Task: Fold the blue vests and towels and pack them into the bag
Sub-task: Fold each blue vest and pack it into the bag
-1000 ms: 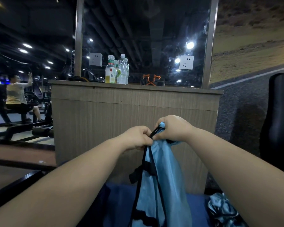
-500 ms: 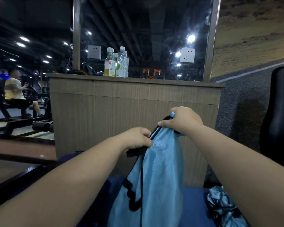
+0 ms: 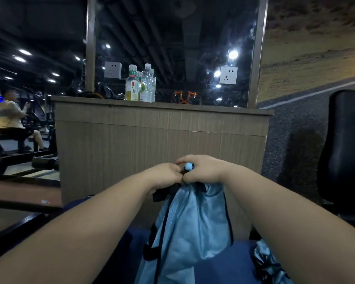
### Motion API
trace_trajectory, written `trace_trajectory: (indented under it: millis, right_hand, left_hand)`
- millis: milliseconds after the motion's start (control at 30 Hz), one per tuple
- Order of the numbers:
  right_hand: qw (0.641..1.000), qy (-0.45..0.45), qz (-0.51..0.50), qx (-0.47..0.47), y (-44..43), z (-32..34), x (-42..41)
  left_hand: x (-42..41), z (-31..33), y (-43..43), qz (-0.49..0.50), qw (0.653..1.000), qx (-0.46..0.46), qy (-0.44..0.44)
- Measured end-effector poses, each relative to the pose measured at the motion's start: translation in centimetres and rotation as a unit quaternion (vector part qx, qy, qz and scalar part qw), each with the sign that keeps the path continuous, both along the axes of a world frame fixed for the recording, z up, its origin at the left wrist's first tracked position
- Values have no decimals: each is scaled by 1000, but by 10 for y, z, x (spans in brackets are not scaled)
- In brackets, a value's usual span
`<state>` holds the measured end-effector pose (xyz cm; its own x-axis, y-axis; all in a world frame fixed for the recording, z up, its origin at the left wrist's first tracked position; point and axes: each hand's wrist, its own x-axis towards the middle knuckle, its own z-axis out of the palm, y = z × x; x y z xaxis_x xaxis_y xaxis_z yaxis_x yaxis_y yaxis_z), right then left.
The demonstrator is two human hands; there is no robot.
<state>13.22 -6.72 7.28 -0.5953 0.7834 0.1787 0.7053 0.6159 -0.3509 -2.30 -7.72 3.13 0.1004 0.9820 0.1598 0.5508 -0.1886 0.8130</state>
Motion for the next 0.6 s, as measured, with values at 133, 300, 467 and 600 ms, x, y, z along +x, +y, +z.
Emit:
trace_trajectory:
  millis: [133,300,467,600]
  right_hand:
    - [996,-68,-42,44,-2,-2,-7]
    - [992,-82,-62,66,5,-7,-10]
    - [990,-80,-81,78,3,-6,-2]
    - [984,-94,-87,122,4,-2,-2]
  left_hand:
    - [-1,-1,4,-26,1000,8,13]
    - [-2,2,5,2,1000,27,16]
    - [-1,5,0,5,997,22,69]
    - [-1,8,2,26,996,41,75]
